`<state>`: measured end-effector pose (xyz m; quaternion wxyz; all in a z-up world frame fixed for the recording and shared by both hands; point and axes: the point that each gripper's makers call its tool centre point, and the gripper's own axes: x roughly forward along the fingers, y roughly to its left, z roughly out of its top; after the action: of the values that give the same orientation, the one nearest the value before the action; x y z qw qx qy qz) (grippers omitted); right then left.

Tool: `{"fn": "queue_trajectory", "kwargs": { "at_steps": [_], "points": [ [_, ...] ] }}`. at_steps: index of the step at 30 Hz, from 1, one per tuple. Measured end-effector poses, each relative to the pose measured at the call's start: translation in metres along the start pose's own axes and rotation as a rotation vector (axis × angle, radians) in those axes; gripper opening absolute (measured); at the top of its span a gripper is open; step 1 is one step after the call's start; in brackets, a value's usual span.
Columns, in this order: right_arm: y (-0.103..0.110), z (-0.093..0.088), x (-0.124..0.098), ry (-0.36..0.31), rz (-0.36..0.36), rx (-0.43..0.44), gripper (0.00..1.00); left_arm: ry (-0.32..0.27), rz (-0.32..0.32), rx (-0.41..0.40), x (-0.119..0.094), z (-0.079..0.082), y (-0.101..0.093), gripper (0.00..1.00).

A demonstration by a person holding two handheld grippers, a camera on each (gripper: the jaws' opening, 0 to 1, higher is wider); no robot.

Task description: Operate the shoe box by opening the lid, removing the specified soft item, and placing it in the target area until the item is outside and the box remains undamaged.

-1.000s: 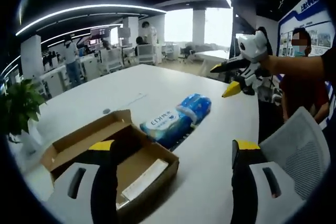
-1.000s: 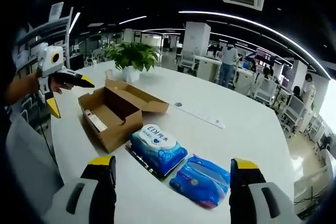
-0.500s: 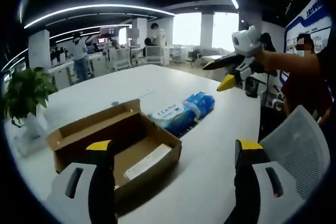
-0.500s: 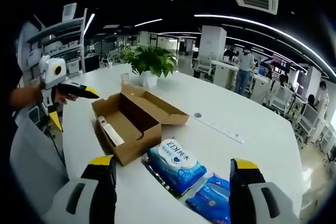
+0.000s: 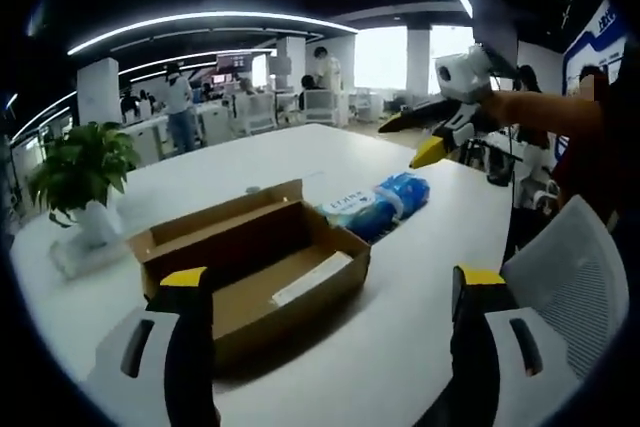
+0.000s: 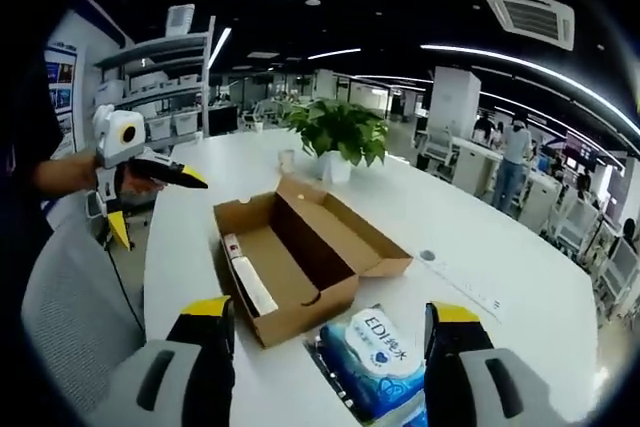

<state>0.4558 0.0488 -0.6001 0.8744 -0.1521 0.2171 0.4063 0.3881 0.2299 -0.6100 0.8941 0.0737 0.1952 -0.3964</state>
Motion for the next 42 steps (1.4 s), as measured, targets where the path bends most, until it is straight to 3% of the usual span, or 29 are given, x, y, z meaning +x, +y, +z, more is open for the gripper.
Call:
{"fn": "queue_trajectory", "kwargs": {
  "at_steps": [15, 20, 30, 42],
  "points": [
    [0.028, 0.000, 0.053, 0.096, 0.166, -0.157, 0.64, -0.020, 0.023, -0.020, -0.025, -0.009, 0.001, 0.99],
    [0.036, 0.002, 0.067, 0.084, 0.216, -0.178, 0.63, -0.029, 0.024, -0.025, -0.031, -0.007, -0.003, 0.99],
    [0.042, -0.017, 0.104, 0.159, 0.269, -0.270, 0.58, -0.008, 0.046, -0.037, -0.038, -0.016, 0.002, 0.99],
    [0.042, -0.036, 0.134, 0.249, 0.329, -0.316, 0.55, 0.007, 0.088, -0.061, -0.048, -0.025, 0.013, 0.99]
  ]
}}
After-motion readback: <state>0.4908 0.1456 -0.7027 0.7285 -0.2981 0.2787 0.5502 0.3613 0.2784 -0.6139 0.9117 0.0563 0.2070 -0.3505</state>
